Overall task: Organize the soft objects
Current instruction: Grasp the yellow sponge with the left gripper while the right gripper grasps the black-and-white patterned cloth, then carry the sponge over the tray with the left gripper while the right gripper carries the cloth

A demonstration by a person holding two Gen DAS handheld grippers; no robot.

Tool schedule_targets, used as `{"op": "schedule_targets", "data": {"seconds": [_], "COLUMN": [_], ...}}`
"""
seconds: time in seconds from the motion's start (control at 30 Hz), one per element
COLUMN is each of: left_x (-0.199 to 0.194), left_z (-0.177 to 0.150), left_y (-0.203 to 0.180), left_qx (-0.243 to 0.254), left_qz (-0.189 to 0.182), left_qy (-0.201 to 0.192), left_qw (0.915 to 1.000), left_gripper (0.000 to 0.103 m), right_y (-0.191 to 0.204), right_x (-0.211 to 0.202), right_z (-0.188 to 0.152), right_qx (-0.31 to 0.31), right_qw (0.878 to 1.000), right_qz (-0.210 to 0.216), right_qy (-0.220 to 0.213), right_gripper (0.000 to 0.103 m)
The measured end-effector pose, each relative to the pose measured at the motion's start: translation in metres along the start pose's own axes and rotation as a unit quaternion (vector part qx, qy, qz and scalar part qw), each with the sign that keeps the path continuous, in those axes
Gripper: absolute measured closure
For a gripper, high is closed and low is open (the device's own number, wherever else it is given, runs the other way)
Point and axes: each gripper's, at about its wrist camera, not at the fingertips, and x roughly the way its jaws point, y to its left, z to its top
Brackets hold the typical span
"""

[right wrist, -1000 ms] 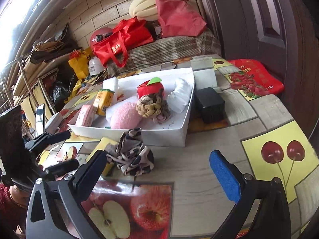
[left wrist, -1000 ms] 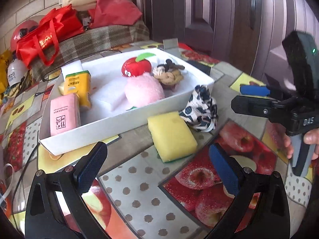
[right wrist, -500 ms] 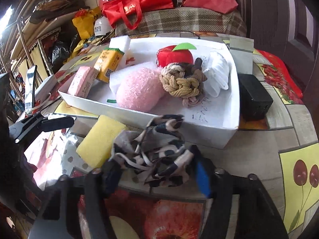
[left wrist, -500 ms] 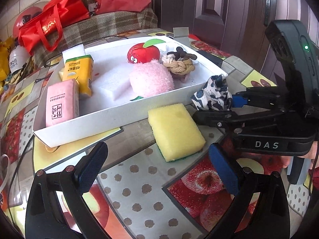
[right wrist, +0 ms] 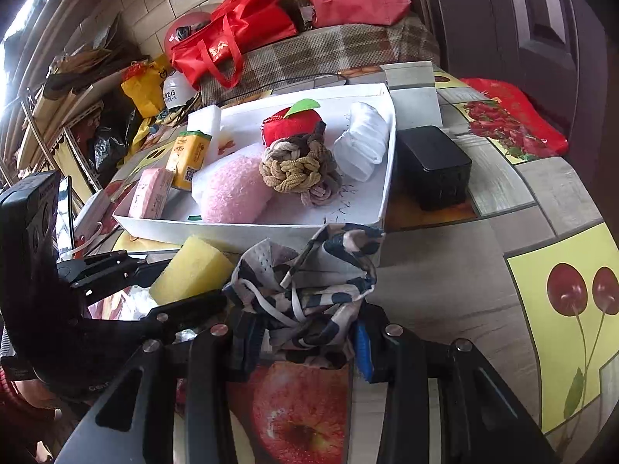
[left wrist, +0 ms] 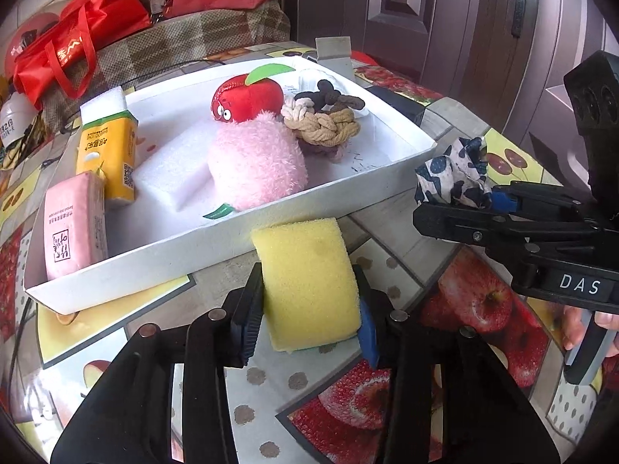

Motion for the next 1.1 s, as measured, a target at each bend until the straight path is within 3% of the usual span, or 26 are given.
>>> {"op": "schedule_targets", "data": {"seconds": [0.17,0.33,0.47,0.57,1.1], "left_x": [-0.032,-0.069,-0.087,-0.093,-0.101], "left_z": [-0.005,-0.017,-0.024,-0.028,-0.041], "left_y": [0.002,0.011,0.014,0.015,0.035], "left_qx": [-0.013,-0.05,-0.05,-0.039,-0.058], "left_qz": [0.028,0.061,0.068,0.085,0.116], "left_qy": [-0.08,-0.176,-0.223,-0.236,-0.234], "left_qw": [0.9963,0.9813,0.9712,0.9672,0.9636], "left_gripper": [0.063,0.062,0.062,0.062,0.062], "right_y": [0.007,0.015,0.031,0.041,0.067], "right_x": [-0.02,-0.051,-0.059,-0.057,-0.056], "right_z": [-0.002,-0.011,-0.016,-0.016,-0.026], "right_qx": [-0.014,-0.032,-0.063,-0.084,-0.086], "right_qw": [0.998,0.988,0.979,0.975,0.976], "right_qz": [-0.02,-0.052,-0.085,-0.099,-0.077], "right_qy": [-0.055,-0.144,-0.174,-0.18,-0.187], "right_gripper": [0.064,0.064,0.064,0.064,0.064]}}
